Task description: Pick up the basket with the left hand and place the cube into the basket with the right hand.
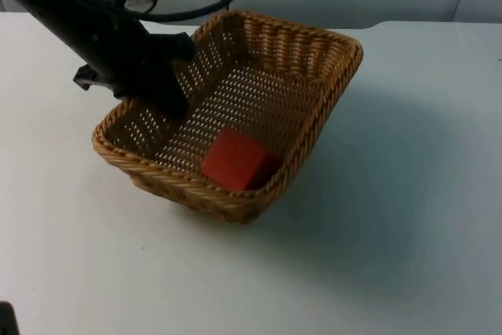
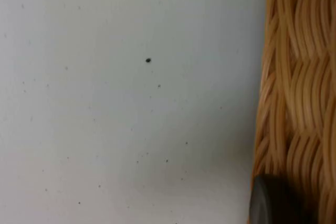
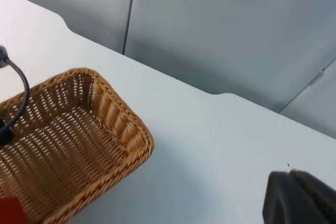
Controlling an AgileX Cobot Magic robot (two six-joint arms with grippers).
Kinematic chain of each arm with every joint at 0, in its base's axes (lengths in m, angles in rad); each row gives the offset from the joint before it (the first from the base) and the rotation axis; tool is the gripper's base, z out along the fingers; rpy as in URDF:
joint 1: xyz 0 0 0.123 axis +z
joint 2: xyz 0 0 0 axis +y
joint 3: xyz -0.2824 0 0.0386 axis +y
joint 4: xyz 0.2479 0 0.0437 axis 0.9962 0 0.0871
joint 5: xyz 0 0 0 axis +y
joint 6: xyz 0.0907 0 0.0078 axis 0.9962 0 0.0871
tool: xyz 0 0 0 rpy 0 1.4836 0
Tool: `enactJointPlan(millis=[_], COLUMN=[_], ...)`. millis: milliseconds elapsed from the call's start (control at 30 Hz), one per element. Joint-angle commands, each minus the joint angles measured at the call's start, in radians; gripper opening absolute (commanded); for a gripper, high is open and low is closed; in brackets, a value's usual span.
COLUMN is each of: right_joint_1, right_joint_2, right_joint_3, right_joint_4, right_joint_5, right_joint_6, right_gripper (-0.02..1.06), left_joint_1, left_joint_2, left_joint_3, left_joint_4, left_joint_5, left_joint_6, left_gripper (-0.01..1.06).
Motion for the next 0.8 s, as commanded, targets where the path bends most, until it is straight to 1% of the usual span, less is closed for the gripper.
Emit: enactJointPlan(millis=[0,33,67,167,200,233,267,300,333,367,500,533,600,667,700,733,767], right_joint_1=[-0.004,-0.004,-0.004,-0.004,-0.004,-0.004,-0.004,-0.004,-0.004,-0.004,-0.004,-0.004,-0.004,-0.004,-0.004,-0.004,-0.004], right_joint_2=[-0.006,-0.006,-0.006,-0.006,-0.006,-0.006,-0.006,-0.006,-0.006,-0.006,-0.006,-0.006,-0.006,-0.006,-0.006,-0.006,-0.006], right_joint_3=[-0.006,-0.006,-0.006,-0.006,-0.006,-0.006,-0.006,-0.006,-0.006,-0.006,-0.006,-0.006,-0.006,-0.006,-0.006,-0.006,-0.006], right_joint_4=[-0.004,-0.004,-0.004,-0.004,-0.004,-0.004,-0.004,-0.004,-0.004,-0.004,-0.004,-0.004,-0.004,-0.021,-0.021,-0.035,-0.069], right_joint_5=[0.002,0.002,0.002,-0.004,-0.004,-0.004,-0.004,-0.004,-0.004,-0.004,-0.004,-0.004,-0.004,-0.004,-0.004,-0.004,-0.004], right_joint_6=[0.004,0.004,0.004,0.004,0.004,0.004,0.004,0.004,0.004,0.004,0.004,0.004,0.004,0.004,0.004,0.004,0.024], right_gripper=[0.00,0.00,0.00,0.00,0.00,0.00,0.00,0.00,0.00,0.00,0.00,0.00,0.00,0.00,0.00,0.00,0.00], left_joint_1=[-0.003,-0.003,-0.003,-0.003,-0.003,-0.003,-0.003,-0.003,-0.003,-0.003,-0.003,-0.003,-0.003,-0.001,-0.001,0.001,0.001], left_joint_2=[0.016,0.016,0.020,0.025,0.025,0.025,0.025,0.025,0.025,0.025,0.025,0.025,0.025,0.025,0.025,0.025,0.025], left_joint_3=[-0.008,-0.008,-0.008,-0.010,-0.010,-0.012,-0.020,-0.031,-0.043,-0.043,-0.131,-0.131,-0.216,-0.352,-0.352,-0.421,-0.494], left_joint_4=[-0.033,-0.033,-0.033,-0.033,-0.033,-0.033,-0.029,-0.017,-0.006,-0.006,0.076,0.076,0.138,0.235,0.235,0.262,0.284], left_joint_5=[0.039,0.039,0.041,0.021,0.021,0.011,0.009,-0.001,-0.005,-0.005,-0.005,-0.005,-0.005,0.001,0.001,0.016,0.035], left_joint_6=[-0.001,-0.001,0.000,0.050,0.050,0.066,0.094,0.115,0.125,0.125,0.119,0.119,0.080,0.013,0.013,-0.037,-0.087], left_gripper=[0.06,0.06,0.12,0.47,0.47,0.59,0.68,0.75,0.77,0.77,0.77,0.77,0.77,0.77,0.77,0.73,0.63])
